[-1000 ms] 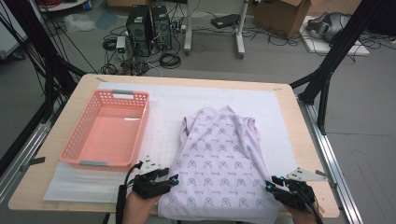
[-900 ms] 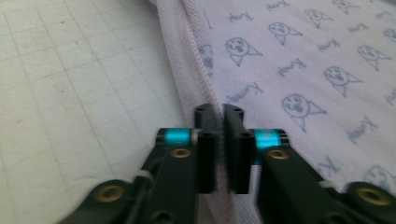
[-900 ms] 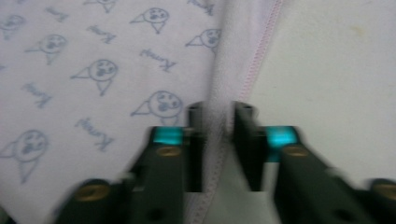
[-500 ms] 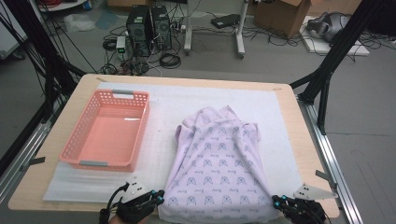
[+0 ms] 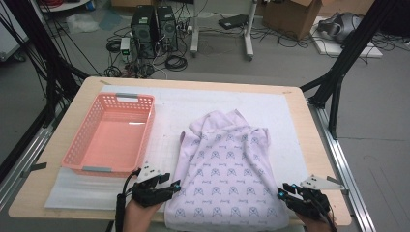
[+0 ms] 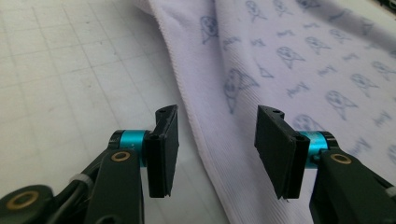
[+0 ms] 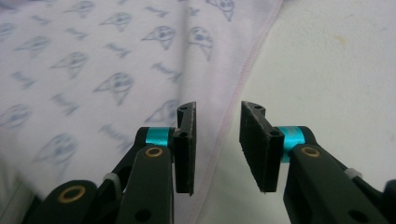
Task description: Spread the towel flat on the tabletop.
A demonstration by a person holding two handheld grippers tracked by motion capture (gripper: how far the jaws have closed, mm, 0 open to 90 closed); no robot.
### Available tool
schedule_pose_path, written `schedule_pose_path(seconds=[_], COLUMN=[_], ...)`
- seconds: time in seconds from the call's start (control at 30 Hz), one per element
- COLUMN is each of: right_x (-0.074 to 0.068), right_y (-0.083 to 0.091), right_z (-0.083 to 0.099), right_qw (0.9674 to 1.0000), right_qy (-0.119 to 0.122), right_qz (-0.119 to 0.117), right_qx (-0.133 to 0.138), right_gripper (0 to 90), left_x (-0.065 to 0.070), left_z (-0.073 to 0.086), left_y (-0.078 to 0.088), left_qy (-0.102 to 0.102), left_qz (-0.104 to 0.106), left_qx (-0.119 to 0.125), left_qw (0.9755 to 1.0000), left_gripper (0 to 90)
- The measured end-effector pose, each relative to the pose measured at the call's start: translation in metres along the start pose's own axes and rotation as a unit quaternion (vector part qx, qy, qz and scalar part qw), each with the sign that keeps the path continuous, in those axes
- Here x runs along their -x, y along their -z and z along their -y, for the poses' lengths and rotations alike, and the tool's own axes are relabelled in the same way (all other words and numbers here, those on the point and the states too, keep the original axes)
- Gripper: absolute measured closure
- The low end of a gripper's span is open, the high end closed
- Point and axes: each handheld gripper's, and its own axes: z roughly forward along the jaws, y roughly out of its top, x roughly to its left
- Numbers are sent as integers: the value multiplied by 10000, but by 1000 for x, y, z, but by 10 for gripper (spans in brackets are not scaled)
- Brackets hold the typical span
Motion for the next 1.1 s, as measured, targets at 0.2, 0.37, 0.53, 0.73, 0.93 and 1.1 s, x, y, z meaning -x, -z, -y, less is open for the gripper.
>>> schedule_pose_path(seconds=[0.2,0.37,0.53,0.73,0.93,1.1], right_x=[-1,-3,-2,-4,-4,-2], right_y=[-17,-4,26,46,41,26], right_z=[-1,6,27,39,28,20], right_qw=[9997,9992,9992,9982,9991,9998], right_qy=[75,127,27,-91,-126,57], right_qz=[-142,-255,-295,-554,-394,-136], right_qx=[-174,-283,-266,-195,58,118], right_gripper=[863,881,884,858,730,645], left_x=[5,4,1,9,4,-5], left_z=[5,19,34,41,30,15], left_y=[-3,16,45,50,34,22], left_qy=[-378,-360,-244,-270,-201,-146], left_qz=[60,219,256,489,315,48], left_qx=[-147,-135,-54,-75,197,454], left_qw=[9992,9990,9994,9984,9991,9988], left_gripper=[872,879,879,810,570,476])
